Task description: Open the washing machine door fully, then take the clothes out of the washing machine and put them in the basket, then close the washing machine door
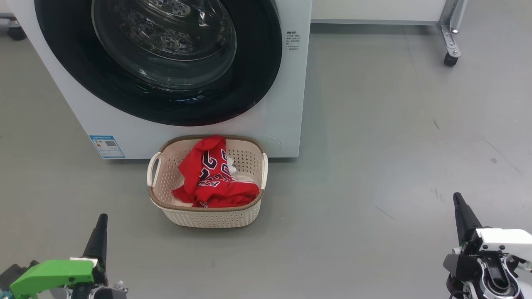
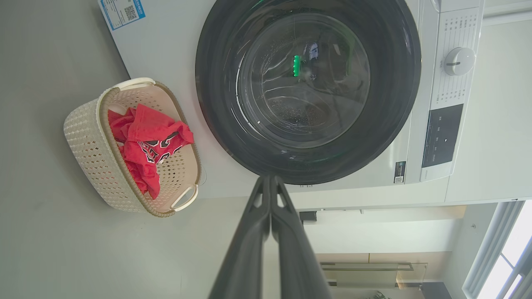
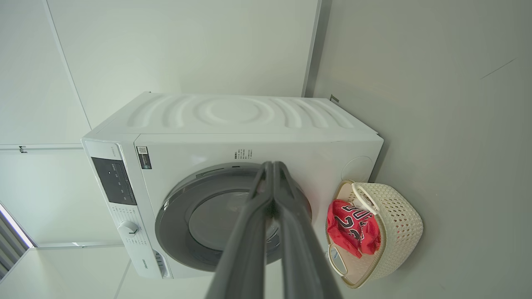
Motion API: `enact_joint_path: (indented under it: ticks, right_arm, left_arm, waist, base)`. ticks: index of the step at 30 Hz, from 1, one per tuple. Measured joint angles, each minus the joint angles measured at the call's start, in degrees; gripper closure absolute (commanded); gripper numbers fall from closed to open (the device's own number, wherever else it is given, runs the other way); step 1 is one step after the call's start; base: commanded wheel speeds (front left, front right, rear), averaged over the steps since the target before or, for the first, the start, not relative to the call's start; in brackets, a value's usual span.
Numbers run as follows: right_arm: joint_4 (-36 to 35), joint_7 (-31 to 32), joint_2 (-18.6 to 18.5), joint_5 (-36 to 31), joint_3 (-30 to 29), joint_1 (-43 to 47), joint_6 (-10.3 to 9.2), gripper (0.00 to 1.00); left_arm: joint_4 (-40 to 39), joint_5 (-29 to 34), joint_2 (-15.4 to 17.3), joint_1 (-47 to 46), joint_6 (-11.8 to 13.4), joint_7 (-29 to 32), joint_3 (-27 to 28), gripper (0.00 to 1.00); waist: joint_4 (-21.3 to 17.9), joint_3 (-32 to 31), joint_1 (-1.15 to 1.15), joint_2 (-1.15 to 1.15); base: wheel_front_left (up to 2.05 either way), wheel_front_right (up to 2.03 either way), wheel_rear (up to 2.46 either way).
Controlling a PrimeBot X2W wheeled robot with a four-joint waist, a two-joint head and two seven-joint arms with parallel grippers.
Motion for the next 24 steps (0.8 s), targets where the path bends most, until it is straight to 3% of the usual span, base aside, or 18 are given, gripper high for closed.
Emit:
enact_joint_path:
  ticks: [24]
  right_arm:
    - [0.0, 0.2, 0.0, 0.0, -0.1, -0.1, 0.0, 1.0]
  left_arm:
    - [0.0, 0.0, 0.0, 0.0, 0.0, 0.0, 0.1, 1.0]
  waist:
    - [0.0, 0.0, 0.0, 0.0]
  base:
    - [0.0, 0.0, 0.0]
